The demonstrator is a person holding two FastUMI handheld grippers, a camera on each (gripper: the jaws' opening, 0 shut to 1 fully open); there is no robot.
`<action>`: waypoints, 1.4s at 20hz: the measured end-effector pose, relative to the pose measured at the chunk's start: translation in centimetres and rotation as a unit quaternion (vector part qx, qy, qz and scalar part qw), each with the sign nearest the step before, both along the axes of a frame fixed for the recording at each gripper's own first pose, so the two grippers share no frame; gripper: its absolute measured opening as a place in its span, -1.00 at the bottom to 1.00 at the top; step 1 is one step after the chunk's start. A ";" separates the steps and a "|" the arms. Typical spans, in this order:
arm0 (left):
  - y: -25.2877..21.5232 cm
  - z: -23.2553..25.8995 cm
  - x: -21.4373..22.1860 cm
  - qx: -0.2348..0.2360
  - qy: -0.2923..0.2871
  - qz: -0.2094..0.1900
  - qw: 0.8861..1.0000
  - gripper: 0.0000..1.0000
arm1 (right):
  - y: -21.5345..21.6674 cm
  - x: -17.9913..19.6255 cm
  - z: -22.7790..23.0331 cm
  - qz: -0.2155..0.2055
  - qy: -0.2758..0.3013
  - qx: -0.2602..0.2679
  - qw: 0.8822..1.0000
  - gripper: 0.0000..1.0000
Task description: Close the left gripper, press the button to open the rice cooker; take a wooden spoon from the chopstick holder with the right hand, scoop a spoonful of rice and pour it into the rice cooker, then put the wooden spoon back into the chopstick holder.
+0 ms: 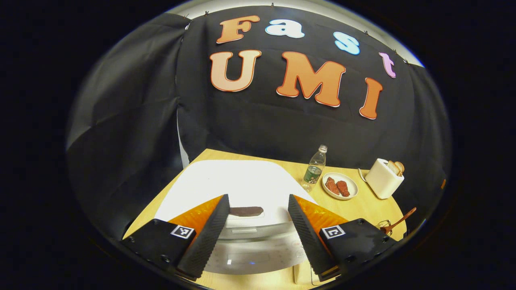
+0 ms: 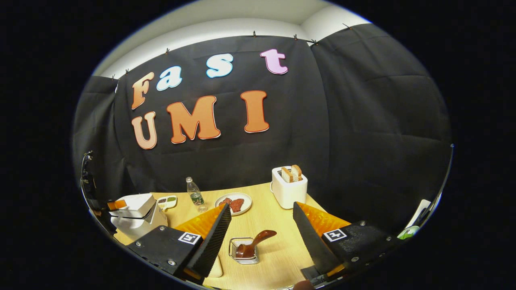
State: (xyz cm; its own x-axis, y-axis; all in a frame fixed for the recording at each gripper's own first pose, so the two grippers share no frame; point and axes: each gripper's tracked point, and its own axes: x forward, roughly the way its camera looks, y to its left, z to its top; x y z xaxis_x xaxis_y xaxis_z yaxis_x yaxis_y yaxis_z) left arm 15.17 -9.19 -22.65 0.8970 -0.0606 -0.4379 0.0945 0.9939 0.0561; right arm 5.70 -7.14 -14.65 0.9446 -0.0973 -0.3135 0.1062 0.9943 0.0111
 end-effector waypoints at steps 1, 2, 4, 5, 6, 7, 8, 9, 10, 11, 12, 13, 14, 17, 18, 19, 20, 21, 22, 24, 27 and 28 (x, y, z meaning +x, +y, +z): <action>0.1 -0.6 -0.1 -0.004 0.005 0.004 1.000 0.98 | 0.1 0.0 -0.1 0.002 0.002 0.003 1.000 0.89; 0.2 -1.4 -0.4 -0.008 0.012 0.009 1.000 0.99 | 0.2 -0.1 -0.3 0.003 0.005 0.005 1.000 0.89; 0.5 -2.6 -0.6 -0.017 0.026 0.016 0.999 0.99 | 0.3 -0.5 -0.6 0.006 0.011 0.012 1.000 0.90; 0.5 -2.7 -0.6 -0.016 0.025 0.015 0.999 0.99 | 0.1 -0.5 -0.9 0.007 0.014 0.014 1.000 0.89; 0.5 -2.8 -0.6 -0.007 0.021 0.012 1.000 0.99 | 0.0 -0.5 -1.1 0.008 0.016 0.014 1.000 0.89; 0.5 -3.3 -0.7 0.007 0.022 0.010 1.000 0.98 | -0.2 -0.5 -1.2 0.010 0.018 0.014 1.000 0.89; 0.4 -3.9 -0.8 0.028 0.024 0.008 0.999 0.99 | -0.3 -0.3 -1.3 0.013 0.020 0.014 1.000 0.89; 0.5 -4.2 -0.8 0.050 0.023 0.006 0.998 1.00 | -0.3 -0.1 -1.6 0.018 0.025 0.012 0.999 0.89; 0.7 -3.8 -0.5 0.049 0.019 0.014 0.999 1.00 | -0.5 0.1 -1.9 0.021 0.029 0.009 0.999 0.89; 0.7 -3.9 -0.4 0.040 0.028 0.026 0.998 1.00 | -0.6 0.3 -2.2 0.024 0.032 0.007 0.999 0.89; 0.7 -3.9 -0.3 0.037 0.034 0.032 0.998 1.00 | -0.5 0.3 -2.5 0.031 0.037 0.009 0.999 0.89; 0.6 -4.2 -0.4 0.043 0.047 0.031 0.997 1.00 | -0.3 0.3 -3.0 0.038 0.043 0.012 0.998 0.90; 0.5 -4.2 -0.3 0.049 0.049 0.026 0.997 1.00 | -0.3 0.3 -3.5 0.045 0.051 0.016 0.998 0.90; 0.7 -3.6 -0.2 0.031 0.056 0.038 0.997 1.00 | 0.0 0.3 -4.5 0.065 0.064 0.030 0.995 0.90; 0.7 -3.5 -0.1 0.029 0.053 0.041 0.997 1.00 | 0.1 0.4 -4.9 0.069 0.067 0.027 0.995 0.89; 0.6 -3.2 0.1 0.024 0.040 0.042 0.998 1.00 | 0.1 0.4 -5.2 0.073 0.065 0.023 0.995 0.89; 0.7 -3.0 -0.1 0.023 0.032 0.042 0.998 1.00 | 0.2 0.3 -5.1 0.077 0.060 0.018 0.995 0.89; 0.7 -2.6 -0.2 0.022 0.019 0.036 0.999 0.99 | 0.4 0.0 -4.9 0.079 0.051 0.013 0.996 0.89; 0.9 -2.1 -0.3 0.028 0.004 0.028 0.999 0.99 | 0.5 -0.2 -5.1 0.077 0.048 0.011 0.996 0.90; 2.2 -1.4 -0.8 0.062 -0.001 0.036 0.997 0.96 | 1.9 -0.9 -6.1 0.087 0.059 0.021 0.994 0.89; 3.5 -0.5 0.1 0.041 0.011 0.051 0.998 1.00 | 2.5 -1.5 -6.6 0.092 0.070 0.022 0.993 0.91; 3.3 -2.9 -0.2 0.042 0.059 0.045 0.996 1.00 | 2.9 -1.6 -6.5 0.097 0.069 0.026 0.993 0.90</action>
